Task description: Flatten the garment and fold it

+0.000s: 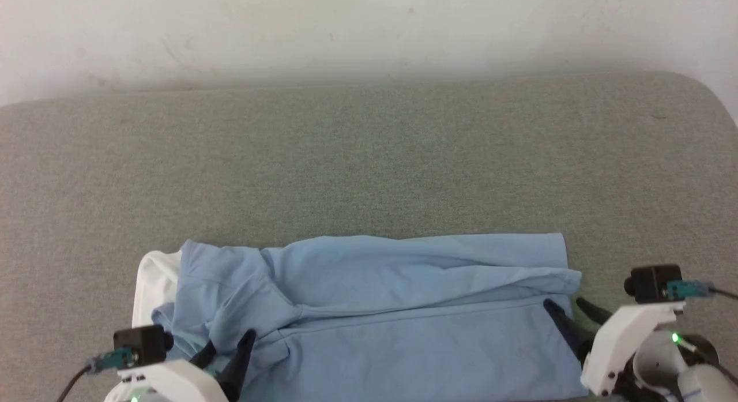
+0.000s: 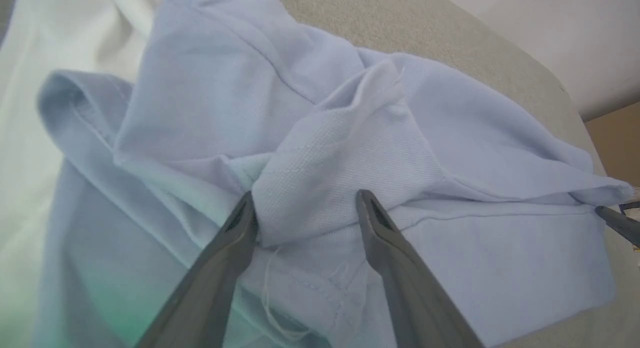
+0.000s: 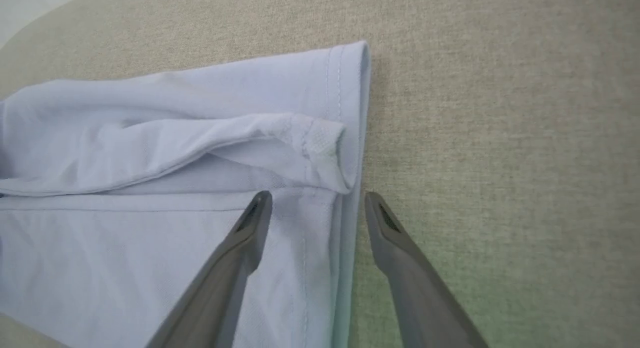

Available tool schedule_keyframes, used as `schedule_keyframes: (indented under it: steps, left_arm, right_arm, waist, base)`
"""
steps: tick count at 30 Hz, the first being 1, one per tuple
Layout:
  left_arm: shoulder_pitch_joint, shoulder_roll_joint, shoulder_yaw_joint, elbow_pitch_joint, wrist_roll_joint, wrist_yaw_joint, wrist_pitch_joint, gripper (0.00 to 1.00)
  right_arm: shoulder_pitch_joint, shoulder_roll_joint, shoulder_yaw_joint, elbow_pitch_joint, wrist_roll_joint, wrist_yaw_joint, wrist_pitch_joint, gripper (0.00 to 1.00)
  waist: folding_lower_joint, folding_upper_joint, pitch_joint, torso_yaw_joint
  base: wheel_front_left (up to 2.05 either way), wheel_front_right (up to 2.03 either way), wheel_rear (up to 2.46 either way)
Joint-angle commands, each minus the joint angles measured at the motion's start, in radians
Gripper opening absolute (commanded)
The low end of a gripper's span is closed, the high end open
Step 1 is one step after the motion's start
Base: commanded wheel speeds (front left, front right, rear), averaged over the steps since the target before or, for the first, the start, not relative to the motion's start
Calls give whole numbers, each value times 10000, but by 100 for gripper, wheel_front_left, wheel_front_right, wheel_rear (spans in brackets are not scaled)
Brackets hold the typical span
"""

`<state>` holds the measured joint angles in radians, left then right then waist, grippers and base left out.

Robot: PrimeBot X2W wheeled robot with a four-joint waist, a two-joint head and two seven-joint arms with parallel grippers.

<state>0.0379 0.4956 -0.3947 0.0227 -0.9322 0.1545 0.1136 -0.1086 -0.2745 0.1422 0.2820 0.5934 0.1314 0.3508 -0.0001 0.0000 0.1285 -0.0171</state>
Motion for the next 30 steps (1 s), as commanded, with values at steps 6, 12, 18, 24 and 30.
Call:
schedule_keyframes:
  steps: [6,12,18,24,30]
  left_arm:
    - [994,92,258,-278,82,426,-612,100]
    - [1096,51,687,-897,961,1010,-2086,100]
    - [456,-33,743,-1120,2124,1163,-3323,100]
    - [19,-461,732,-1154,3170,1047,-3711,100]
    - [-54,-927,695,-1234,3733,892,-3748,100]
  right_arm:
    - [1589,186,-533,-1544,-343,-7,8,100]
    - [2548,528,-1911,-3302,-655,-7,408,100]
    - [1727,610,-2889,-3146,-711,-7,1293,100]
    - [344,502,-3102,-1652,-613,-7,2099,100]
    - [-652,500,-2727,-94,-565,-7,2866,100]
  waist:
    - [1,0,-385,-111]
    - [1,0,-599,17]
    - [1,0,-705,279]
    - [1,0,-621,692]
    - [1,0,-397,1170]
  base:
    - [0,0,0]
    - [0,0,0]
    - [0,0,0]
    - [0,0,0]
    - [0,0,0]
